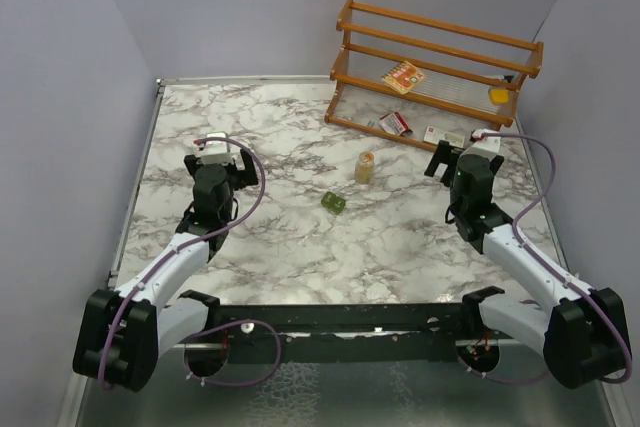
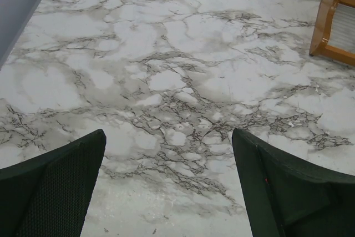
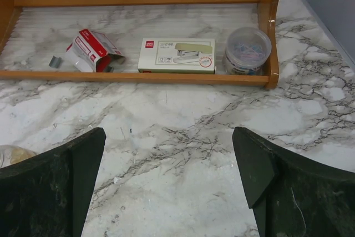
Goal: Sort the pills into containers
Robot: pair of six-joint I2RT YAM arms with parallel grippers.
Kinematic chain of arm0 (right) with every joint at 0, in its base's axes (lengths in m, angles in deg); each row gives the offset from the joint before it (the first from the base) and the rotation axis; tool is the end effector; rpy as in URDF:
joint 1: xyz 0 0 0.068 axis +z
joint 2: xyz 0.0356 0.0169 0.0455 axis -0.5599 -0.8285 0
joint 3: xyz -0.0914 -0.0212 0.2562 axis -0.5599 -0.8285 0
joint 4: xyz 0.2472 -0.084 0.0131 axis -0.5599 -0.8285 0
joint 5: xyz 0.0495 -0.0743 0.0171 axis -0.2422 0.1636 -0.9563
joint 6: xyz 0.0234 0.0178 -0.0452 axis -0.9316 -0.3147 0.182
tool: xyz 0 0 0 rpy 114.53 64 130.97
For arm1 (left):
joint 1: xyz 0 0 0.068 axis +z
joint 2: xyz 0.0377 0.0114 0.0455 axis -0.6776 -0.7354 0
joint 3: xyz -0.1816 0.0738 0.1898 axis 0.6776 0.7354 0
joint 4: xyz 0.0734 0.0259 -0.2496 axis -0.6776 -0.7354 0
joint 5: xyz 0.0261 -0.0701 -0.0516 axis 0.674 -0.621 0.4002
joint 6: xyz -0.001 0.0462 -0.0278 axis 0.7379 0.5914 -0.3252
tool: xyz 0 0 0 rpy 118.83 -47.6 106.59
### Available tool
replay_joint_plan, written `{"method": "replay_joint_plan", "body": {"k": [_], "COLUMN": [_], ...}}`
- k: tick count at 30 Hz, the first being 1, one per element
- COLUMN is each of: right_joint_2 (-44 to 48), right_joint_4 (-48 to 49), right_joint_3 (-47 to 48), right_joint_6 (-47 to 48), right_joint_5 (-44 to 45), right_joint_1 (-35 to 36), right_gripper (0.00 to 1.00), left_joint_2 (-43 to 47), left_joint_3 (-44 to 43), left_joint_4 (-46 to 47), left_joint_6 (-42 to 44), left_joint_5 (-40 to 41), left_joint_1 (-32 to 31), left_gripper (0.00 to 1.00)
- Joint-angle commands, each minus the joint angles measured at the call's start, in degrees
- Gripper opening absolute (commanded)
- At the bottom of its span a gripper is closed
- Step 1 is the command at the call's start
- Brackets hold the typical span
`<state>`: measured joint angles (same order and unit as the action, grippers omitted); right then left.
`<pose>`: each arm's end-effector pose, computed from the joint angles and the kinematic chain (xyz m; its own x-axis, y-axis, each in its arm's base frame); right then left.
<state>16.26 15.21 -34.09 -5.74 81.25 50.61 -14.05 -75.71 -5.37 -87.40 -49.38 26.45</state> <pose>0.2251 0.0486 0.2417 -0.2527 0.1777 -0.9511 0.2828 0.9536 0.1031 0.2250 -0.0528 0.2369 -0.1546 -0.1424 -0.9777 -0.0895 0.9875 -0.1297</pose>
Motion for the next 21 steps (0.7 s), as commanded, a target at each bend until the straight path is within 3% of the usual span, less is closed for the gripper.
{"method": "replay_joint_plan", "body": {"k": [1,14,21], "right_joint_2": [0.54,-0.21,-0.45], "right_joint_4": [1.23,1.93,2.18], "right_joint_3": [0.6,0.48,-0.76], "right_joint_6": [0.2,-0.15,-7.79], "right_joint_5": [0.1,-1.17,-10.5], "right_joint_1": [0.23,0.23,0.23], "right_gripper": [1.0,1.0,1.0], "left_joint_2": [0.23,-0.64,-1.12], "left_joint_3": [0.66,0.66,0.54], "left_joint_4": [-0.02,-0.02,-0.02], "left_joint_6": [-0.67,-1.23,-2.3], "left_joint_5": [-1.39,-0.66,-2.09], "left_joint_1": [0.04,0.04,0.04], "left_gripper": [0.99,0.99,0.99]}}
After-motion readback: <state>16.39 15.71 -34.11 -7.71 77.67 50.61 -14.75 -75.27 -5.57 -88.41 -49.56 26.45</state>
